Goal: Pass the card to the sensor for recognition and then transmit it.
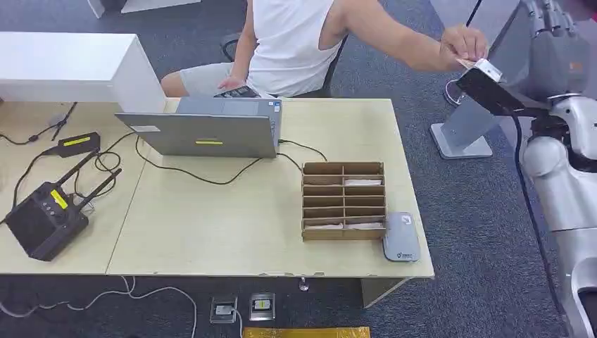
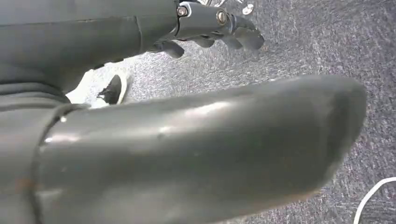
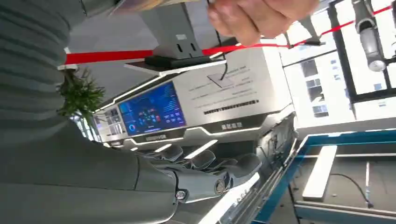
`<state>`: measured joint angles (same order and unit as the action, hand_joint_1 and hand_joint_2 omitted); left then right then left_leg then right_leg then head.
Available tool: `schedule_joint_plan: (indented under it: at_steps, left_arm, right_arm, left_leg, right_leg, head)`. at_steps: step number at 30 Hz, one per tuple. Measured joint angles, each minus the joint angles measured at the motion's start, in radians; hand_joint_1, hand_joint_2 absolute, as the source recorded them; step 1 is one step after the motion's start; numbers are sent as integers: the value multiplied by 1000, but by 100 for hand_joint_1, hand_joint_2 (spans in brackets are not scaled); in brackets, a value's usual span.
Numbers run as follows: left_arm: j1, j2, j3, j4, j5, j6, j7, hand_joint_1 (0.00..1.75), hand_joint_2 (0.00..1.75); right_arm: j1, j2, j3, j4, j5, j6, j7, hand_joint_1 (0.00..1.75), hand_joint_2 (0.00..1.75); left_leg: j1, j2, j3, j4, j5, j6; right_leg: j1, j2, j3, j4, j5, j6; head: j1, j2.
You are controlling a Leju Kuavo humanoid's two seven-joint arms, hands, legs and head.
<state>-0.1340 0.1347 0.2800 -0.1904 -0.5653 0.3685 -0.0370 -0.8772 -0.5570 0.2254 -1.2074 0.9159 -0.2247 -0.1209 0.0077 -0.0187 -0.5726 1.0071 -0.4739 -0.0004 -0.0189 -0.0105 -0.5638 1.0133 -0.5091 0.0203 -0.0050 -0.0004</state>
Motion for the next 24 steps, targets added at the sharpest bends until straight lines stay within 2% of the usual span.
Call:
schedule_joint_plan:
  at_steps: [11, 12, 13, 14, 24]
  left_arm:
    - [0, 0, 0, 0, -5, 2, 3, 0, 0]
    - [0, 0, 0, 0, -5, 2, 3, 0, 0]
    - [0, 0, 0, 0, -5, 2, 3, 0, 0]
    - [0, 0, 0, 0, -5, 2, 3, 0, 0]
    - [1, 1, 0, 0, -6, -1, 3, 0, 0]
  right_arm:
    - [-21, 43, 58, 15, 4, 1, -9, 2, 175]
    - [-22, 44, 61, 17, 2, 2, -11, 152, 175]
    - [-22, 45, 64, 19, -2, 2, -14, 159, 175]
    - [-23, 46, 69, 21, -7, 5, -18, 175, 175]
    - [-32, 55, 97, 41, -58, 71, -28, 175, 175]
  left_leg:
    - [0, 0, 0, 0, 0, 0]
    - [0, 0, 0, 0, 0, 0]
    - [0, 0, 0, 0, 0, 0]
    - [0, 0, 0, 0, 0, 0]
    - [0, 0, 0, 0, 0, 0]
  right_leg:
    - [0, 0, -1, 0, 0, 0]
    - [0, 0, -1, 0, 0, 0]
    - [0, 0, -1, 0, 0, 0]
    - [0, 0, -1, 0, 0, 0]
    - [0, 0, -1, 0, 0, 0]
  head:
    - [0, 0]
    - [0, 0]
    - [0, 0]
    - [0, 0]
    - [0, 0]
